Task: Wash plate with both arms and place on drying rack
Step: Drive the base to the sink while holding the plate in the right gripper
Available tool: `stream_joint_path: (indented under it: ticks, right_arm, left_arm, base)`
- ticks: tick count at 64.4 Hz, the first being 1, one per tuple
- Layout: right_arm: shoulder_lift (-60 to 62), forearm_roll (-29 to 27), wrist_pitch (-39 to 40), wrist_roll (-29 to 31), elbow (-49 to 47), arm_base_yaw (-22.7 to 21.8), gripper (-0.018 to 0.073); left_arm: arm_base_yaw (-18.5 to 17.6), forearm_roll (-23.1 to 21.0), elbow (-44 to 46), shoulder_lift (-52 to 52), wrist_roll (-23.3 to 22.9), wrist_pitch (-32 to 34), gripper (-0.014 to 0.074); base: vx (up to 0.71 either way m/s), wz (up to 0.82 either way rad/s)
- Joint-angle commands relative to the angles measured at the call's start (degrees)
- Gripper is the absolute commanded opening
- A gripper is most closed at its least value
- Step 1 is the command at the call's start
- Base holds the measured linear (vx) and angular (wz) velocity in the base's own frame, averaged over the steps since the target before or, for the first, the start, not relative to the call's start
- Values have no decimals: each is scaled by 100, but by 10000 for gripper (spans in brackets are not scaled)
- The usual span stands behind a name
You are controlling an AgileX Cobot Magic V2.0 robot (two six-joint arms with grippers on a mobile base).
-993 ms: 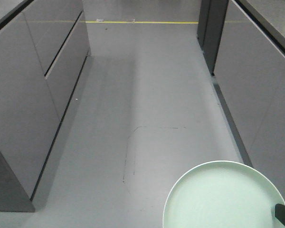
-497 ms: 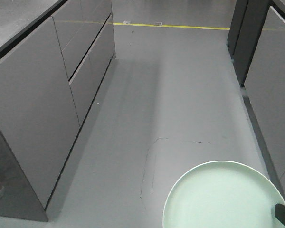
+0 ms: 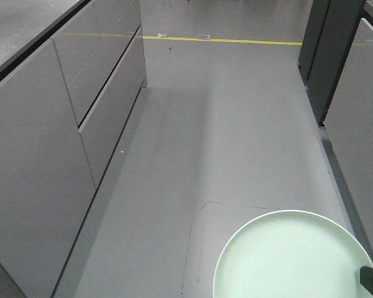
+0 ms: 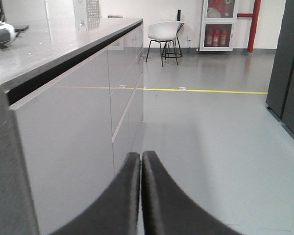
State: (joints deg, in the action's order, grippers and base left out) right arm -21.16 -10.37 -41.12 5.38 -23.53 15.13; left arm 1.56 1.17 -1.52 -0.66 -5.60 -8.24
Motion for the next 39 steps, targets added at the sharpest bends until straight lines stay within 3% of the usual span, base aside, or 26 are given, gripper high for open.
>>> stream_joint_path:
  ticks: [1,39]
  right_arm:
    - [-35,-45,385,11,-164,-19,-8]
    - [-35,-45,385,11,-164,-19,-8]
  left_arm:
    - [1,4,-124,-88,-41,458,-6]
    - [1,4,-124,-88,-41,458,-6]
  base:
    - [34,-7]
    - [34,-9]
